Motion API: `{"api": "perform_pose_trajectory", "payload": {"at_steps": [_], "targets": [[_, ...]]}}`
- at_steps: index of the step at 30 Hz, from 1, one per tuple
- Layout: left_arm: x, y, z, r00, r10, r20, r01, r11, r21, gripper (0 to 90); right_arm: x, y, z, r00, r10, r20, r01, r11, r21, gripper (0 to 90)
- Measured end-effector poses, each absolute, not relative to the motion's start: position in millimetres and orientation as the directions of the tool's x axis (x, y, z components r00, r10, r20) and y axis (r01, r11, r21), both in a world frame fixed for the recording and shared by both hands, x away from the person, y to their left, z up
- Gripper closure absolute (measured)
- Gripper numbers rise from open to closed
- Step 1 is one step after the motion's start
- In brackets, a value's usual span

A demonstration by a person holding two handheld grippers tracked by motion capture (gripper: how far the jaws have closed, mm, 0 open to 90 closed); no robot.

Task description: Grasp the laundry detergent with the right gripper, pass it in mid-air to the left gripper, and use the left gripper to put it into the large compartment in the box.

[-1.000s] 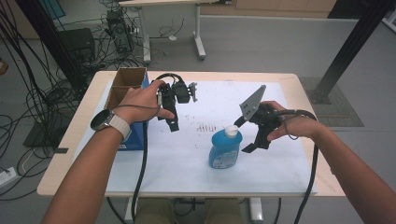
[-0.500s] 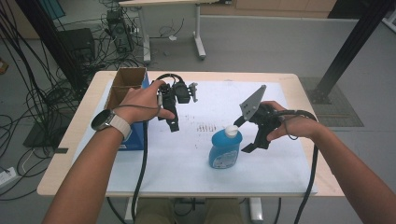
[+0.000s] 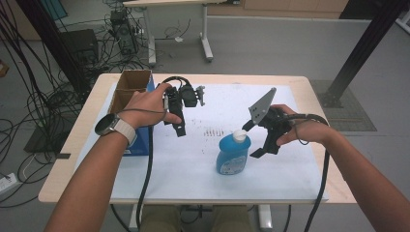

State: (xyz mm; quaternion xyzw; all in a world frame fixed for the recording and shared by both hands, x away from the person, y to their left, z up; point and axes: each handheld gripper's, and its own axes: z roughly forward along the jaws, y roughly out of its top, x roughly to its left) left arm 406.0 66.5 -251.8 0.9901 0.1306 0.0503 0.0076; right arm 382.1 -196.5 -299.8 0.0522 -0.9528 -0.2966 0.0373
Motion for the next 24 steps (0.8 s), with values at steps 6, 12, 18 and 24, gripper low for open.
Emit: {"api": "perform_pose_trajectory", "payload": {"at_steps": [6, 12, 18, 24], "targets": [[406.2, 66.9, -251.7, 0.96, 0.262, 0.096, 0.26, -0.965, 0.03, 9.2, 382.3, -196.5, -299.8, -0.992, -0.123, 0.04, -0.078, 0.818, 0.57, 5.3], [406.5, 66.5, -252.1, 0.961, 0.258, 0.098, 0.257, -0.966, 0.027, 9.2, 381.4, -197.0, -299.5, -0.993, -0.111, 0.047, -0.064, 0.82, 0.569, 5.4], [406.3, 67.1, -251.7, 0.96, 0.261, 0.097, 0.26, -0.965, 0.029, 9.2, 383.0, -197.1, -299.5, -0.992, -0.118, 0.041, -0.074, 0.816, 0.573, 5.3], [406.7, 67.2, -251.8, 0.962, 0.256, 0.1, 0.254, -0.967, 0.027, 9.2, 382.8, -197.2, -299.2, -0.992, -0.118, 0.04, -0.074, 0.815, 0.574, 5.3]]}}
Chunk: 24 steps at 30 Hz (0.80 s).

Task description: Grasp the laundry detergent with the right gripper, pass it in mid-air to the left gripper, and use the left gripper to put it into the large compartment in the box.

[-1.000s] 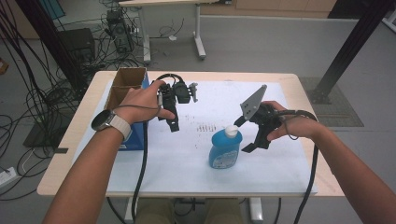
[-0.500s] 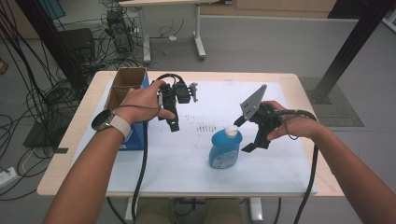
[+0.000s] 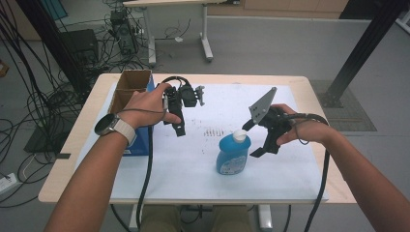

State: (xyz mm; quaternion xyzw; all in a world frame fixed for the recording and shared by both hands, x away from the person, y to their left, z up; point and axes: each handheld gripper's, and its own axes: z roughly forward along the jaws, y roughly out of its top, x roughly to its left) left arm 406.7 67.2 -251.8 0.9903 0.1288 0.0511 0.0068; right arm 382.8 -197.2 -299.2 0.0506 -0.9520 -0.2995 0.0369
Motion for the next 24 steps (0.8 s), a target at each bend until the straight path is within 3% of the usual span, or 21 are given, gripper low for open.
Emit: {"api": "perform_pose_trajectory", "payload": {"at_steps": [24], "targets": [[406.4, 66.4, -251.9, 0.961, 0.259, 0.101, 0.258, -0.966, 0.024, 9.1, 382.7, -197.6, -298.5, -0.992, -0.119, 0.035, -0.077, 0.812, 0.579, 5.4]]}}
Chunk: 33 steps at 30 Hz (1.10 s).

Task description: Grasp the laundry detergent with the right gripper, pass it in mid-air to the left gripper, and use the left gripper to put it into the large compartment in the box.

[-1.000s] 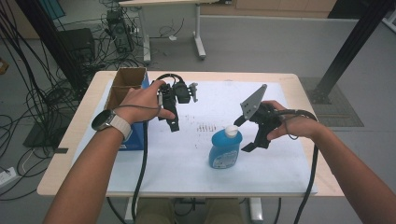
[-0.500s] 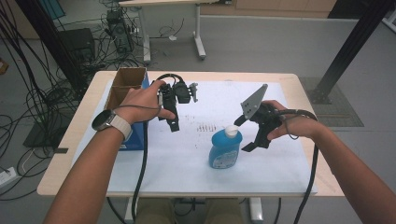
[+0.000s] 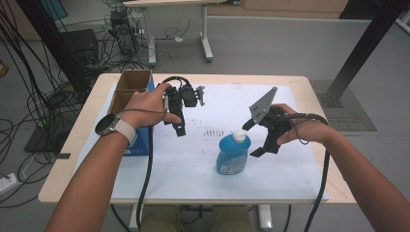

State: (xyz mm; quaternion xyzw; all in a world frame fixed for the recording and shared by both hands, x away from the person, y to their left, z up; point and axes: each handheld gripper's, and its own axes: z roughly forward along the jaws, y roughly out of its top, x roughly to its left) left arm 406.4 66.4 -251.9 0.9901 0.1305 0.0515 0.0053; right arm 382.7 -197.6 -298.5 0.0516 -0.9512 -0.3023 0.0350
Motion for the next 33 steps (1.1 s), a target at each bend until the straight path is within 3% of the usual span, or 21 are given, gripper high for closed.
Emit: {"api": "perform_pose_trajectory", "payload": {"at_steps": [33], "targets": [[406.6, 67.1, -252.4, 0.959, 0.265, 0.099, 0.263, -0.964, 0.028, 9.2, 383.1, -197.5, -298.7, -0.992, -0.118, 0.038, -0.074, 0.808, 0.584, 5.4]]}}
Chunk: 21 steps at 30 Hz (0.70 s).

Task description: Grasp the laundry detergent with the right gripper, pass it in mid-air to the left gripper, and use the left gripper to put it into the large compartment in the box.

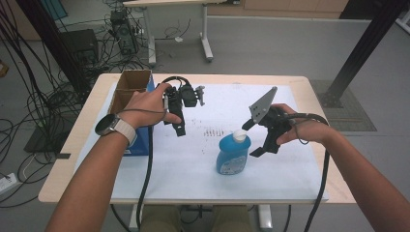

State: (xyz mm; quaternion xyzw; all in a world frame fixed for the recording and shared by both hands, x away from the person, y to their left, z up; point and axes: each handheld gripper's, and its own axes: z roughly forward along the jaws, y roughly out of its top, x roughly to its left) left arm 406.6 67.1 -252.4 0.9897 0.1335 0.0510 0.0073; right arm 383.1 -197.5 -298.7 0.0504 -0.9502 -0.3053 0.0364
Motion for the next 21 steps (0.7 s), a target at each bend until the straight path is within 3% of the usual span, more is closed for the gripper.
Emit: {"api": "perform_pose_trajectory", "payload": {"at_steps": [21], "targets": [[407.5, 67.3, -253.2, 0.96, 0.263, 0.1, 0.261, -0.965, 0.029, 9.2, 383.4, -197.2, -301.4, -0.993, -0.112, 0.039, -0.067, 0.805, 0.589, 5.2]]}}
